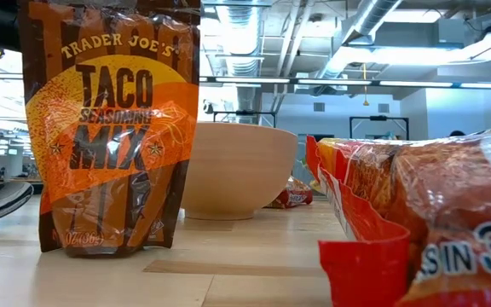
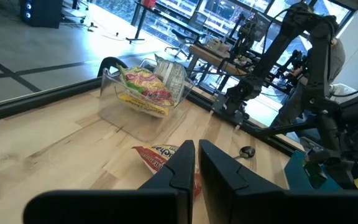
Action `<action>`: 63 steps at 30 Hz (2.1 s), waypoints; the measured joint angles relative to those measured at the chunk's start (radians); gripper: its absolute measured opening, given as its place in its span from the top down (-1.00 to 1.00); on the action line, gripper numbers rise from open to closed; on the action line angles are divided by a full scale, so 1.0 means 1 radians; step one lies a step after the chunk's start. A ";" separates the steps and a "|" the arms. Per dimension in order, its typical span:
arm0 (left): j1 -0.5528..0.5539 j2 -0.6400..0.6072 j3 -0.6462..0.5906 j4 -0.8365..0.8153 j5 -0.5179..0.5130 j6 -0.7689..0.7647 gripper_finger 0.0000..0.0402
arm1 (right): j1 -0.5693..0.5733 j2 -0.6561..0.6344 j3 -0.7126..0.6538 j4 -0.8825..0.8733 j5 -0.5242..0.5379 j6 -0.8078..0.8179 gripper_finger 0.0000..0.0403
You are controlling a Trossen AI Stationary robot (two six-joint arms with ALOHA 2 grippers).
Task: Pick & Place Food Item
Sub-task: Put the yellow seasoning can into the dark blue bin
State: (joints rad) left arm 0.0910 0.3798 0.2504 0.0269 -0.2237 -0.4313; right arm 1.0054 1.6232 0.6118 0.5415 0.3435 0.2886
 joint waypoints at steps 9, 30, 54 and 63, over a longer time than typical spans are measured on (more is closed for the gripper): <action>0.000 0.000 0.000 0.000 0.000 0.000 0.92 | -0.005 0.067 -0.001 0.081 -0.001 0.000 0.03; 0.000 0.000 0.000 0.000 0.000 0.000 0.92 | -0.005 0.064 0.000 0.067 -0.001 0.000 -0.15; 0.000 0.000 0.000 0.000 0.000 0.000 0.92 | -0.007 0.064 0.000 0.063 -0.001 -0.024 -0.22; 0.000 0.000 0.000 0.000 0.000 0.000 0.92 | -0.006 0.064 -0.001 0.063 0.025 -0.026 -0.22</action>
State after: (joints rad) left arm 0.0912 0.3798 0.2506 0.0270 -0.2237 -0.4313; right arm 0.9993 1.6871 0.6109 0.6044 0.3688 0.2623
